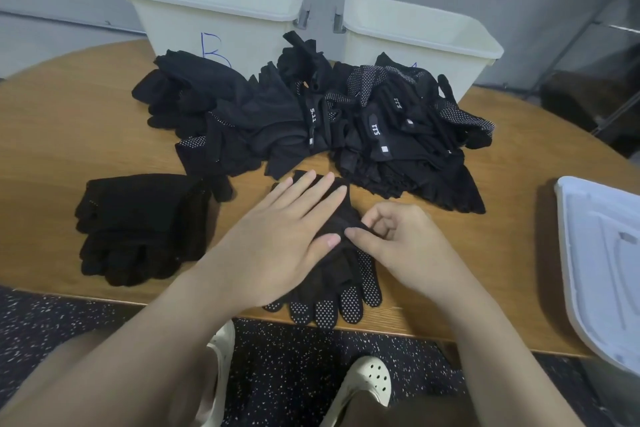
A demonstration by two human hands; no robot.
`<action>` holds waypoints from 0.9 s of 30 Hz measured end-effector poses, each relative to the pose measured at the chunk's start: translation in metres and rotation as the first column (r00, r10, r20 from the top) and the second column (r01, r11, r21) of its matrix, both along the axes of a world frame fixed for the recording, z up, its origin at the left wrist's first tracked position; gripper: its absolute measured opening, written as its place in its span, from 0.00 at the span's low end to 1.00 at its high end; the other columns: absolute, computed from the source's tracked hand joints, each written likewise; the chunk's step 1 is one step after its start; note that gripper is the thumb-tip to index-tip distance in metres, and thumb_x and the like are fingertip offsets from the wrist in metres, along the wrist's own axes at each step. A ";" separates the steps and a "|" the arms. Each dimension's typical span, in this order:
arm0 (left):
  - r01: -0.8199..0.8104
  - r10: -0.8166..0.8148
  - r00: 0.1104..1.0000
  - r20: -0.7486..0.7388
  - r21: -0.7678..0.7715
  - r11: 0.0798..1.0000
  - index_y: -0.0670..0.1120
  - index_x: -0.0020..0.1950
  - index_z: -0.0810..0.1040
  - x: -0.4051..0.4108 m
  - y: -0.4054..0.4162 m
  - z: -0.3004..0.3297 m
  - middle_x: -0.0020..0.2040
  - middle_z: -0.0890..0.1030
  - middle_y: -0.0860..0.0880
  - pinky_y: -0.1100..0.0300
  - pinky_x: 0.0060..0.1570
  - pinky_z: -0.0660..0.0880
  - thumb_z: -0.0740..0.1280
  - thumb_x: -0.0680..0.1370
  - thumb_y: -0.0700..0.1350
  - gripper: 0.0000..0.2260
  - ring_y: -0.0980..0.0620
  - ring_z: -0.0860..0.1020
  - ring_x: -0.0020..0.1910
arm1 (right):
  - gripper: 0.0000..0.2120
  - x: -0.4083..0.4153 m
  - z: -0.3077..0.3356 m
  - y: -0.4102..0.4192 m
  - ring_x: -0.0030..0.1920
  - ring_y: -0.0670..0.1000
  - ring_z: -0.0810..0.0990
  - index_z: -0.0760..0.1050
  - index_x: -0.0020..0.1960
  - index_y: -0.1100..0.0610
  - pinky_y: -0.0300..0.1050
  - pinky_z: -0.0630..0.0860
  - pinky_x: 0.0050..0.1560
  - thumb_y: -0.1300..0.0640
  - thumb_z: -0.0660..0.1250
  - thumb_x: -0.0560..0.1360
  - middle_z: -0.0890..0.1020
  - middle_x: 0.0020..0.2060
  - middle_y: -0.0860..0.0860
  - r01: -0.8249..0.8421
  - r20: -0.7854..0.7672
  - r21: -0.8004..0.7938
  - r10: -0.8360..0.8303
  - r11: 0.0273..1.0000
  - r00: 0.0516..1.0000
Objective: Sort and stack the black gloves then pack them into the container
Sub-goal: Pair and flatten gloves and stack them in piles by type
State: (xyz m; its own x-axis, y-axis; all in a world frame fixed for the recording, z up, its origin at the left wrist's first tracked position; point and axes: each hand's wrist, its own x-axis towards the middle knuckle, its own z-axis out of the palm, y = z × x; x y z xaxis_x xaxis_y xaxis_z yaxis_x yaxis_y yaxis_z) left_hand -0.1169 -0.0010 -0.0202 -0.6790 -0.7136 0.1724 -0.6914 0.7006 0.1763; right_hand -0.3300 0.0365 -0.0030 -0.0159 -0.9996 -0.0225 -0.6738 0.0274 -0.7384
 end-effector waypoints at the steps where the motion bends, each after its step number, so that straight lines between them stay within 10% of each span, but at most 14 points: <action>1: 0.003 -0.003 1.000 0.022 0.010 1.000 0.51 0.85 0.45 0.000 0.000 -0.003 0.84 0.45 0.53 0.57 0.80 0.38 0.43 0.84 0.64 0.32 0.54 0.40 0.83 | 0.11 -0.002 0.000 0.000 0.28 0.44 0.71 0.78 0.39 0.52 0.40 0.70 0.33 0.49 0.76 0.76 0.80 0.31 0.55 0.012 0.006 0.007 -0.012 1.000 1.000; 14: -0.008 -0.001 0.997 0.072 0.126 0.992 0.53 0.84 0.37 -0.001 -0.008 -0.005 0.82 0.33 0.58 0.53 0.80 0.35 0.50 0.71 0.82 0.51 0.58 0.30 0.79 | 0.10 -0.013 -0.001 0.006 0.26 0.41 0.71 0.79 0.38 0.52 0.33 0.68 0.30 0.52 0.77 0.75 0.77 0.25 0.45 0.070 0.011 -0.028 -0.070 0.997 0.998; 27: 0.019 -0.030 0.998 0.063 0.173 0.985 0.55 0.83 0.36 0.002 -0.006 0.004 0.82 0.32 0.57 0.52 0.81 0.35 0.48 0.73 0.80 0.48 0.58 0.28 0.79 | 0.12 -0.011 0.004 -0.001 0.28 0.40 0.72 0.80 0.40 0.50 0.34 0.70 0.31 0.45 0.79 0.71 0.78 0.28 0.46 0.026 -0.035 -0.027 -0.027 0.999 0.999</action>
State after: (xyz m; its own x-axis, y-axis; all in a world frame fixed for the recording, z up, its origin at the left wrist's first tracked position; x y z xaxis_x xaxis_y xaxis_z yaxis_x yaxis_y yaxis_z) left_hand -0.1146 -0.0066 -0.0160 -0.7026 -0.7115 0.0035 -0.6882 0.6808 0.2506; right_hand -0.3408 0.0355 0.0008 -0.0431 -0.9991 0.0049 -0.6989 0.0266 -0.7147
